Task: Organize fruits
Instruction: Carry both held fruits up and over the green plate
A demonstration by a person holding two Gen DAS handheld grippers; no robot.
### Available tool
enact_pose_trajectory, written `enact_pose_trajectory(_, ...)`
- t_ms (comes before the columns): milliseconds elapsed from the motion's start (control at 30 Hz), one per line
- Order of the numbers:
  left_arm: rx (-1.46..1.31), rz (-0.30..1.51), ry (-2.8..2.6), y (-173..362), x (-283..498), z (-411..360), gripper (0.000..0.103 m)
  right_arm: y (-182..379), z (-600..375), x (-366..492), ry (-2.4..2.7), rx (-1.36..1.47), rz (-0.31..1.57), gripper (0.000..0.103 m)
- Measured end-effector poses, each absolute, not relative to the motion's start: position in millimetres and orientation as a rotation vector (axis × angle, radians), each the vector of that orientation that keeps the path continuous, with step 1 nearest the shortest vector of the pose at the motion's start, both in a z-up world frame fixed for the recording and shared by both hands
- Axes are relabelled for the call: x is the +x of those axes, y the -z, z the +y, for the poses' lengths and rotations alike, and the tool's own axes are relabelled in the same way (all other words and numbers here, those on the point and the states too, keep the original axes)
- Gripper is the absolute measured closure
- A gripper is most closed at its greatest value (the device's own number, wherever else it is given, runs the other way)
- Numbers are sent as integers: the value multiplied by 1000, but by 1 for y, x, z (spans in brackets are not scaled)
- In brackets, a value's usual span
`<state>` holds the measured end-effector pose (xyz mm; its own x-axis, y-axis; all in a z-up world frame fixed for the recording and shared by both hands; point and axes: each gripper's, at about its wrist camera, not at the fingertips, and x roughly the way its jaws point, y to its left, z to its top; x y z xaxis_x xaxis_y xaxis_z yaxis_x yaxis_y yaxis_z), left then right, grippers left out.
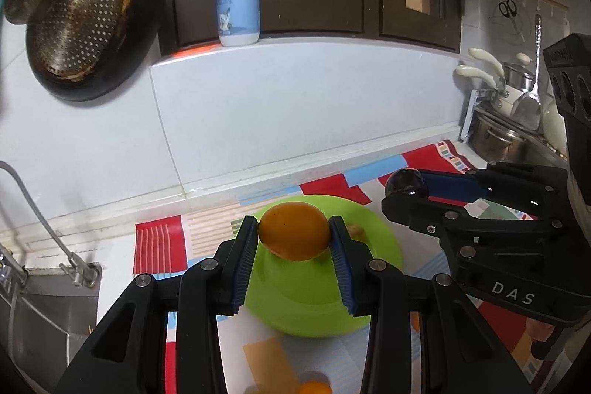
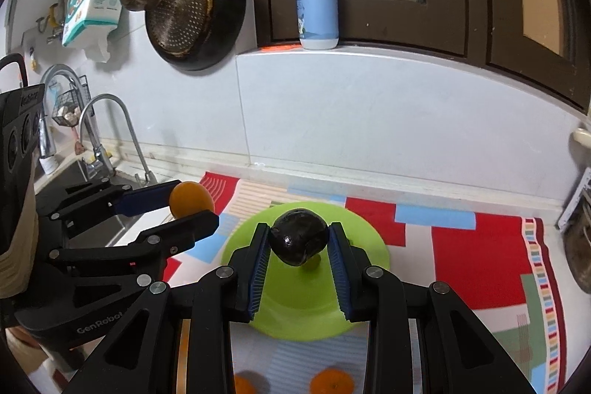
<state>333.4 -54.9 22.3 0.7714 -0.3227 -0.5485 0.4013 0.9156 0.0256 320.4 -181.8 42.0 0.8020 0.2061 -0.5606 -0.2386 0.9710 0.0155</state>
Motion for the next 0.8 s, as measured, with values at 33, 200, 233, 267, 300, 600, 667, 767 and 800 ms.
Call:
enact_pose_trajectory(33,148,572,393,-20,338,-56,64,-39,-182,327,-240,-59,603,70)
enact_pose_trajectory(200,153,609,399,-5,362,-59,64,-26,-183,351,-249,-62,649,70)
enact_pose_trajectory(233,152,619,401,-2,367,-60,64,-22,-184,357,-249,-63,659,70)
enact_pose_trajectory(267,150,629,401,1,372,-61,64,-20,-184,361,-248,-64,667,70)
enact_pose_trajectory(300,149,639,403,4,376,-62,64,-17,-185,366,-246,-65,675,70)
enact_pose_trajectory(600,142,726,438,34,417,-70,64,11,-193,404,-236,-54,755,70)
enact_pose_trajectory(667,146,740,445,40,425,-73,64,19,-195,409,-235,-53,777,70)
enact_pose_trajectory(767,160,757,461,48,433,-79,64,28,-197,415,-228,-57,801,70)
enact_pose_trajectory(800,167,761,467,50,435,-81,64,30,-198,417,-228,-55,809,70)
